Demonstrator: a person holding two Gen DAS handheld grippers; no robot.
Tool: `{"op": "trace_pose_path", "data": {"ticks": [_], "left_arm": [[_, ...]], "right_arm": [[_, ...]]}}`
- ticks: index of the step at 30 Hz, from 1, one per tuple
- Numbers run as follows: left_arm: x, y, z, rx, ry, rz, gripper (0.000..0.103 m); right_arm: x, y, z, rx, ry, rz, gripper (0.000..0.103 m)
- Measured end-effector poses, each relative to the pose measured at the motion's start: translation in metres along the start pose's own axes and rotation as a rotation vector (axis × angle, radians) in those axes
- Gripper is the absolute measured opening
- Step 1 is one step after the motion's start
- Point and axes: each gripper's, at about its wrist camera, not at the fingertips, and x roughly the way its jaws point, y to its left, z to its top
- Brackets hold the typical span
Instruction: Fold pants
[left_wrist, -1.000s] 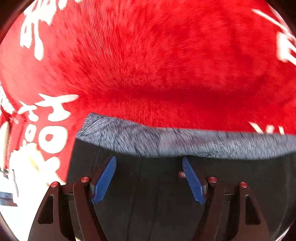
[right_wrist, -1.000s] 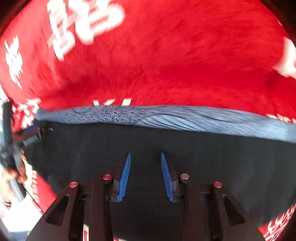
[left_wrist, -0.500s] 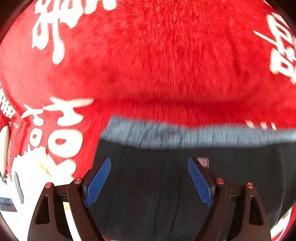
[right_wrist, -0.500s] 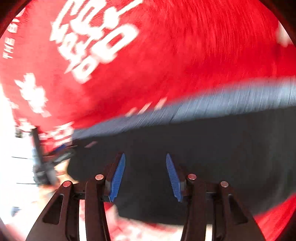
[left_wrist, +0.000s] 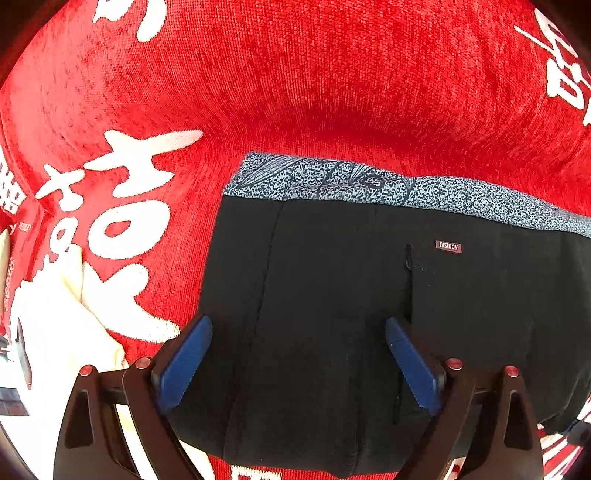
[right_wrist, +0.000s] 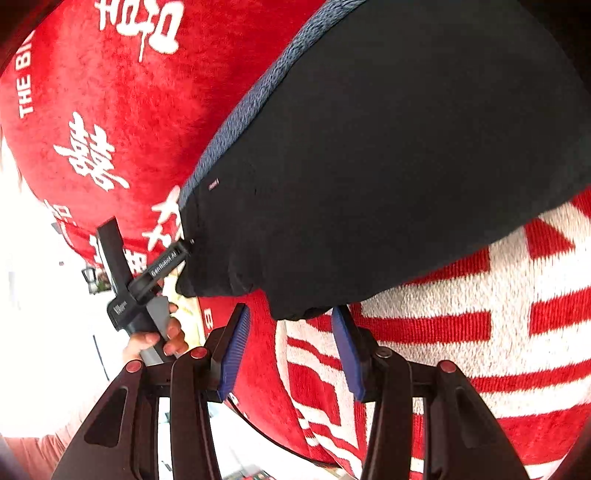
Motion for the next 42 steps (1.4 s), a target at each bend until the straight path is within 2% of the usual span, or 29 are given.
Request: {"op": "trace_pose_path", "data": {"ticks": [5,6,7,10,11,12,15,17,19,21,22,24,25,27,29,31,33,36,39,40,41,42], "left_arm": [[0.012,0.008,0.002,0.012,-0.009,0.001,0.097],[0.011,0.007,0.002,0.018,-0.007,0.003,0.098],[0.013,0.009,0.004,0.023,-0.003,0.000,0.098],[0.015,0.009,0.007,0.052,0.001,-0.002,0.098],[0.014,0.009,0.007,0.064,-0.004,0.000,0.098],[0.015,0.008,0.006,0.073,-0.006,0.001,0.099],[0.017,0.008,0.004,0.072,-0.017,0.012,0.103],[0.015,0.009,0.005,0.058,-0.006,0.014,0.103],[0.008,0.004,0.006,0.068,0.009,0.036,0.103],[-0.007,-0.007,0.005,0.083,0.004,0.027,0.103],[-0.015,-0.013,0.004,0.085,-0.012,0.011,0.103],[-0.032,-0.034,0.002,0.090,-0.030,-0.069,0.103],[-0.039,-0.051,0.001,0.104,-0.038,-0.112,0.103],[-0.040,-0.080,-0.003,0.160,-0.034,-0.149,0.103],[-0.028,-0.113,-0.014,0.257,-0.008,-0.133,0.103],[-0.011,-0.128,-0.026,0.330,0.015,-0.091,0.103],[-0.003,-0.123,-0.032,0.314,0.011,-0.109,0.103],[-0.004,-0.120,-0.029,0.312,0.023,-0.128,0.103],[-0.004,-0.122,-0.030,0.330,0.020,-0.119,0.103],[-0.005,-0.122,-0.030,0.330,0.017,-0.115,0.103],[-0.006,-0.123,-0.031,0.332,0.017,-0.110,0.103],[-0.007,-0.125,-0.033,0.331,0.019,-0.106,0.103]], "right_arm": [[-0.003,-0.003,0.010,0.023,-0.051,0.040,0.050],[-0.003,-0.003,0.011,0.031,-0.049,0.040,0.039],[-0.003,-0.001,0.015,0.029,-0.045,0.021,0.022],[-0.016,0.017,0.017,-0.051,-0.050,0.036,0.017],[-0.026,0.031,0.016,-0.121,-0.057,0.019,0.015],[-0.030,0.035,0.015,-0.150,-0.059,0.011,0.004],[-0.027,0.033,0.007,-0.193,-0.020,-0.048,0.004],[-0.012,0.013,0.003,-0.147,0.024,-0.086,0.004],[-0.012,-0.002,0.001,-0.068,0.017,-0.025,0.008],[-0.020,-0.006,0.001,-0.041,-0.008,-0.002,0.010],[-0.022,-0.007,0.003,-0.044,-0.014,0.000,0.019],[-0.024,-0.008,0.006,-0.047,-0.030,-0.009,0.029],[-0.026,-0.011,0.009,-0.028,-0.042,0.008,0.030],[-0.027,-0.018,0.013,0.020,-0.060,0.045,0.030],[-0.029,-0.024,0.015,0.072,-0.082,0.094,0.030],[-0.030,-0.026,0.020,0.116,-0.074,0.138,0.031],[-0.036,-0.022,0.025,0.109,-0.075,0.174,0.031],[-0.043,-0.009,0.036,0.009,-0.046,0.131,0.032],[-0.034,-0.002,0.040,-0.085,-0.005,0.066,0.053],[-0.029,-0.002,0.041,-0.103,0.001,0.029,0.050],[-0.023,-0.003,0.043,-0.095,0.006,0.010,0.039],[-0.021,-0.007,0.044,-0.067,0.002,-0.007,0.011]]}}
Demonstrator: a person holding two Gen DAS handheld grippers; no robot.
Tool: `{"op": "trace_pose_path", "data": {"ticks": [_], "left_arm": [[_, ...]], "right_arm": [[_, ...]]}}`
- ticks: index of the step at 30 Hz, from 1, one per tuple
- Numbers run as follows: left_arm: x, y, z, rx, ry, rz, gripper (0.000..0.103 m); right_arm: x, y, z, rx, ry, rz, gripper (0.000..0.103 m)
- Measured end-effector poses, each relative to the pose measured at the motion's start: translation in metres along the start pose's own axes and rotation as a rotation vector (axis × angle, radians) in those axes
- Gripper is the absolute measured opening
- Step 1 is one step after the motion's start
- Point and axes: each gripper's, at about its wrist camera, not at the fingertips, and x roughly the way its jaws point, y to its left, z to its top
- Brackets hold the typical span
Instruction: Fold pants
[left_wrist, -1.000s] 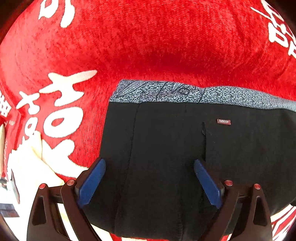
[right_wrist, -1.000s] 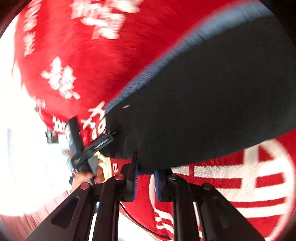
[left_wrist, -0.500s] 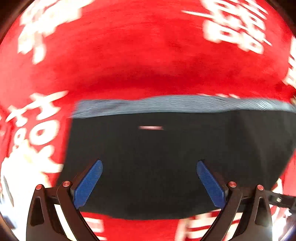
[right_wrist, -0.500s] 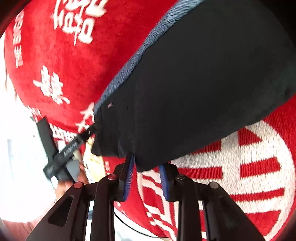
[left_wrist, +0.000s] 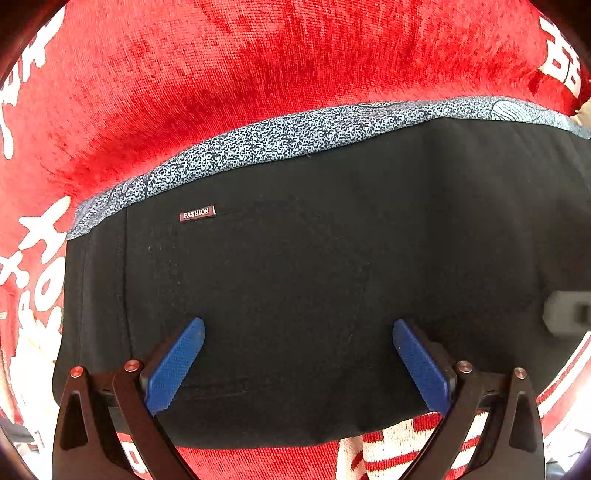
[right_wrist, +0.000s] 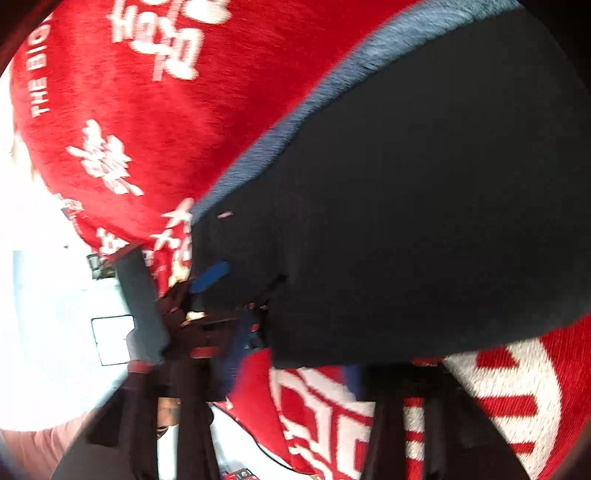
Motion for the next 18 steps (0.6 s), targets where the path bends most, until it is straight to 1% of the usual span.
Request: {"op": "trace_pose_path", "data": {"ticks": [2,4,5,7,8,9,12,14,16,18], "left_arm": [[-0.005,-0.006,-0.003,-0.005,0.005,0.000,0.103],[-0.006,-0.008,-0.006,0.021,0.001,0.011,0.103],[-0.005,-0.014,-0.011,0.046,-0.009,0.029,0.103],[-0.007,-0.018,-0.017,0.060,-0.025,0.047,0.103],[-0.009,-0.017,-0.016,0.047,-0.013,0.043,0.103],[-0.011,-0.015,-0.018,0.031,-0.002,0.037,0.103],[-0.016,-0.009,-0.013,-0.012,0.039,0.032,0.103],[-0.028,-0.005,-0.012,-0.051,0.036,0.002,0.103],[-0.042,-0.010,-0.011,-0.067,0.009,-0.014,0.103],[-0.050,-0.021,-0.008,-0.072,-0.006,-0.036,0.103]], "right_arm": [[-0.008,-0.004,-0.005,0.027,-0.021,0.028,0.010],[-0.010,-0.004,-0.016,-0.001,-0.014,-0.043,0.009],[-0.007,-0.009,-0.024,0.008,-0.003,-0.072,0.009],[-0.002,-0.021,-0.028,0.062,0.009,-0.061,0.008],[-0.003,-0.023,-0.028,0.083,0.006,-0.046,0.009],[-0.004,-0.020,-0.027,0.076,0.011,-0.047,0.010],[-0.014,-0.012,-0.027,0.060,0.032,-0.070,0.017],[-0.033,-0.016,-0.031,0.072,0.046,-0.100,0.019],[-0.062,-0.019,-0.033,0.064,0.007,-0.140,0.019],[-0.087,-0.014,-0.028,0.043,-0.067,-0.182,0.019]]}}
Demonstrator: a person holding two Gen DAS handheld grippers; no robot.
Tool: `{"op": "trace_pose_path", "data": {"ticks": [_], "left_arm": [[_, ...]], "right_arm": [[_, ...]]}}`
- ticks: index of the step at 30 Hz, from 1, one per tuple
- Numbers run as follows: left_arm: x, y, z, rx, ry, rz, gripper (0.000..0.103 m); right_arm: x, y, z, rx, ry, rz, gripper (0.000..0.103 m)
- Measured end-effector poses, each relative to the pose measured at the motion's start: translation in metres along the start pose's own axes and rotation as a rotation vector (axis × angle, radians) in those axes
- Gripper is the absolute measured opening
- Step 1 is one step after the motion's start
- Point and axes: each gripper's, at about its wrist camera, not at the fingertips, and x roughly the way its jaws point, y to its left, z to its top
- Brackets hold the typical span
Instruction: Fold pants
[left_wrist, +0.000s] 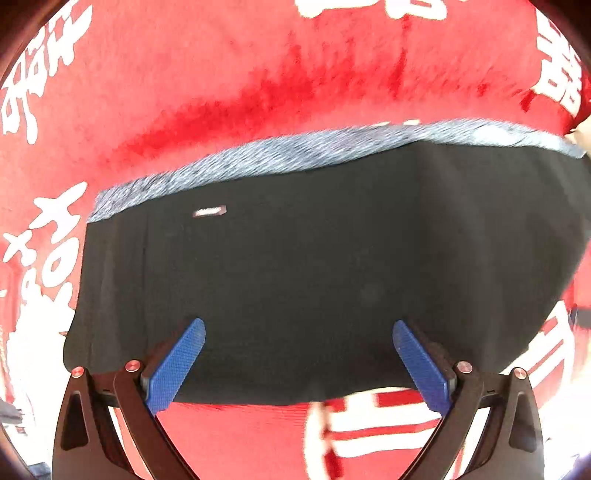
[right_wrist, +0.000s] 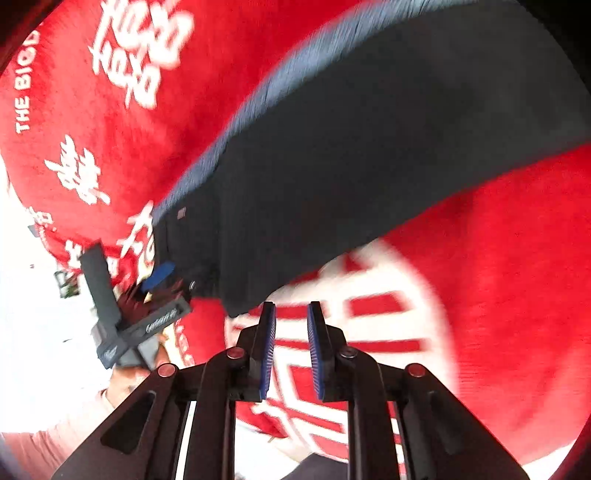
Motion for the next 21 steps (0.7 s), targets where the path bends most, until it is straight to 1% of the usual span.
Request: {"op": "trace_pose_path", "data": {"ticks": [1,2,3,4,5,6,7,8,9,10,11,12,13,15,18,19,21], "left_arm": [[-0.003,-0.009,0.003,-0.003,-0.008,-0.016,0.103],[-0.003,-0.015,0.005,-0.006,-0.013,-0.024,0.103],[-0.003,-0.022,0.008,-0.010,-0.015,-0.029,0.103],[0.001,-0.032,0.011,-0.017,-0.011,-0.025,0.103],[0.005,-0.038,0.013,-0.023,-0.004,-0.016,0.103],[0.010,-0.042,0.013,-0.027,0.001,-0.006,0.103],[0.016,-0.045,0.012,-0.034,0.007,0.003,0.103],[0.019,-0.042,0.010,-0.062,-0.003,-0.009,0.103],[0.019,-0.037,0.008,-0.099,-0.004,-0.038,0.103],[0.020,-0.031,0.005,-0.131,0.008,-0.065,0.103],[0.021,-0.027,0.004,-0.158,0.019,-0.088,0.103],[0.021,-0.022,0.003,-0.167,0.025,-0.097,0.103],[0.021,-0.022,0.003,-0.168,0.028,-0.096,0.103],[0.018,-0.026,0.006,-0.151,0.037,-0.067,0.103],[0.010,-0.045,0.014,-0.133,0.060,-0.007,0.103],[0.004,-0.049,0.017,-0.131,0.063,0.007,0.103],[-0.010,-0.061,0.020,-0.132,0.049,-0.013,0.103]], "right_arm": [[-0.006,0.003,0.004,-0.010,-0.028,-0.010,0.019],[-0.016,0.007,0.012,-0.040,-0.074,-0.032,0.019],[-0.021,0.015,0.023,-0.085,-0.109,-0.063,0.019],[-0.021,0.020,0.033,-0.130,-0.123,-0.098,0.019],[-0.017,0.023,0.043,-0.175,-0.122,-0.137,0.021],[-0.013,0.025,0.049,-0.206,-0.115,-0.168,0.027],[-0.001,0.026,0.058,-0.275,-0.097,-0.254,0.035],[0.006,0.022,0.062,-0.311,-0.084,-0.317,0.036],[0.013,0.013,0.065,-0.338,-0.066,-0.372,0.036],[0.008,0.001,0.066,-0.343,-0.069,-0.353,0.031],[-0.001,-0.008,0.066,-0.334,-0.090,-0.320,0.031],[-0.005,-0.011,0.067,-0.322,-0.106,-0.326,0.031],[-0.018,-0.021,0.067,-0.296,-0.137,-0.347,0.031],[-0.036,-0.040,0.067,-0.220,-0.159,-0.354,0.031],[-0.055,-0.062,0.064,-0.106,-0.178,-0.317,0.031],[-0.063,-0.069,0.063,-0.065,-0.181,-0.297,0.033],[-0.070,-0.076,0.059,-0.030,-0.173,-0.314,0.035]]}}
